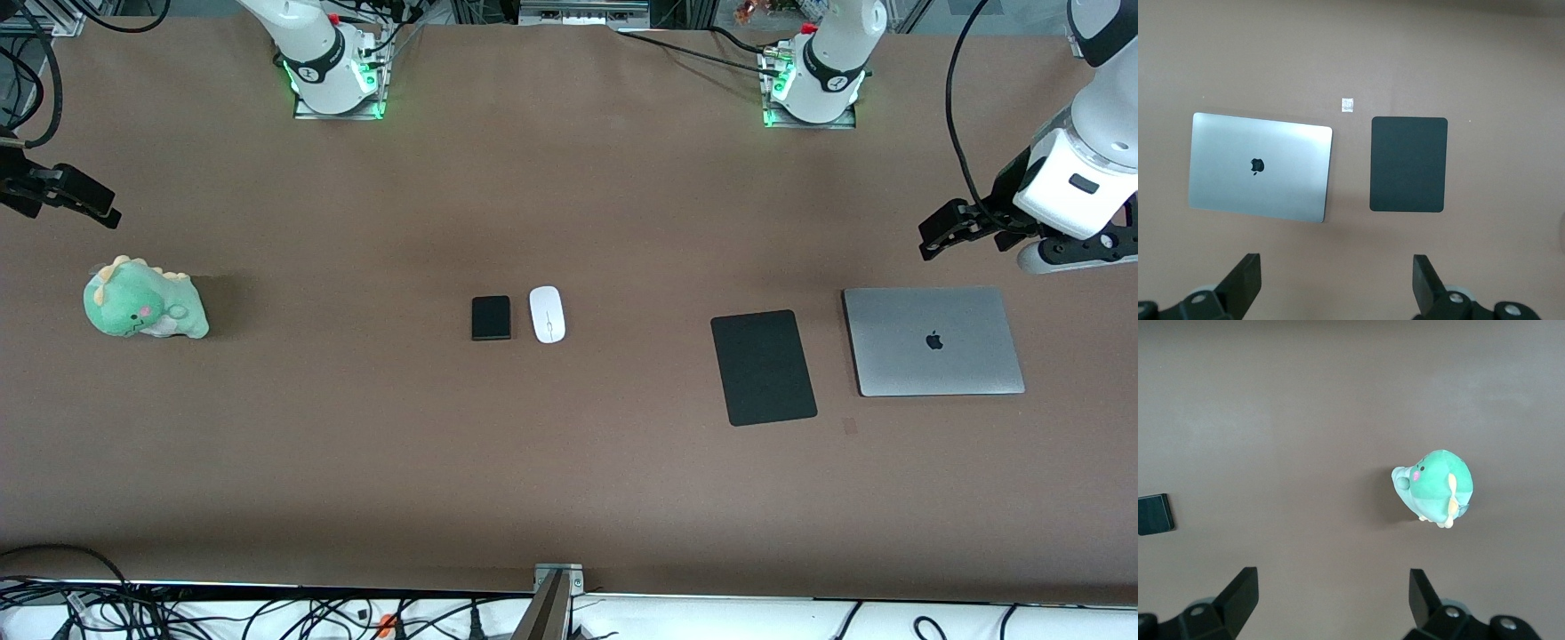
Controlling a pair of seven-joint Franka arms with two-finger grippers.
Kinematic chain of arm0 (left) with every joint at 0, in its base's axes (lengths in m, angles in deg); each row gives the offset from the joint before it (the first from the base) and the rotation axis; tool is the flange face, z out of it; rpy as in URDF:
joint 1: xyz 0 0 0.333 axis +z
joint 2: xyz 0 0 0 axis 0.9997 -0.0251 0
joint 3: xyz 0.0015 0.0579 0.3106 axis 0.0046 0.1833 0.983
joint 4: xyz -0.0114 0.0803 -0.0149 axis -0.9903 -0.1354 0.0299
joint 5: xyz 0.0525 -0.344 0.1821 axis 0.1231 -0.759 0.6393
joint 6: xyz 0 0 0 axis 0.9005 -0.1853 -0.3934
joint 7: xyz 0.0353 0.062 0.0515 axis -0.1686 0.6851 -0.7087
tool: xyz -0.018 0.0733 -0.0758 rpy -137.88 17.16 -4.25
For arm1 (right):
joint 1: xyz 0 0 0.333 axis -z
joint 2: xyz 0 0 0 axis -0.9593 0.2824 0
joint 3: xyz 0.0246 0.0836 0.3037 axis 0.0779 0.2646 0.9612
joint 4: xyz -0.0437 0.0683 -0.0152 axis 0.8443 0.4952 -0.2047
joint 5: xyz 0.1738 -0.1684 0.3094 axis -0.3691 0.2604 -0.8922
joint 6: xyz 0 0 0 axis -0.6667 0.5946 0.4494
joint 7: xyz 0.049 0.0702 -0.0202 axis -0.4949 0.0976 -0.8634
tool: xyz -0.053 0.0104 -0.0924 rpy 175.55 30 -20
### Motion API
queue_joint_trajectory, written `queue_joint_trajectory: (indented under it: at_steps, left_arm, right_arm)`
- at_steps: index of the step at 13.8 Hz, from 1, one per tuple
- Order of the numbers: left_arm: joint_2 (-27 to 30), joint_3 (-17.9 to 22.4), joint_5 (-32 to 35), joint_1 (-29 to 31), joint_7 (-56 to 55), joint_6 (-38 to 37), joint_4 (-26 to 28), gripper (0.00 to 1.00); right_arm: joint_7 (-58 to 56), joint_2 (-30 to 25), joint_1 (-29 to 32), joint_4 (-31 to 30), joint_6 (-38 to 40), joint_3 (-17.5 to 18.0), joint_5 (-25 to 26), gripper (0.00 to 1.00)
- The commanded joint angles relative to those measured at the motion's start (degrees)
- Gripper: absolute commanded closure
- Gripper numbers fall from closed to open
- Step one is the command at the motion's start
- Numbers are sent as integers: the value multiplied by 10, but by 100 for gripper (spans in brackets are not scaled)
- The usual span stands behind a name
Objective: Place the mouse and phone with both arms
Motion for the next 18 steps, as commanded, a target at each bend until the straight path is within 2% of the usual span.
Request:
queue_joint_trajectory:
  at_steps: [1,9,12,16,18]
  left_arm:
    - [-7,-3,-12,6,5,-12,-18,0]
    - [-7,-7,-11,-2,7,-13,-19,0]
    - [-7,-45,-5,-15,5,-12,-34,0]
    - [-30,-48,-8,-30,8,-15,-33,0]
    - [-51,-48,-5,-35,10,-48,-32,0]
  right_arm:
    - [-8,-5,3,-3,7,2,-9,0]
    - [-7,-5,2,-3,11,2,-9,0]
    - [-8,-5,2,-3,18,3,-9,0]
    - [-8,-5,-5,-1,49,3,-9,0]
    - [-7,-5,-8,0,73,3,-9,0]
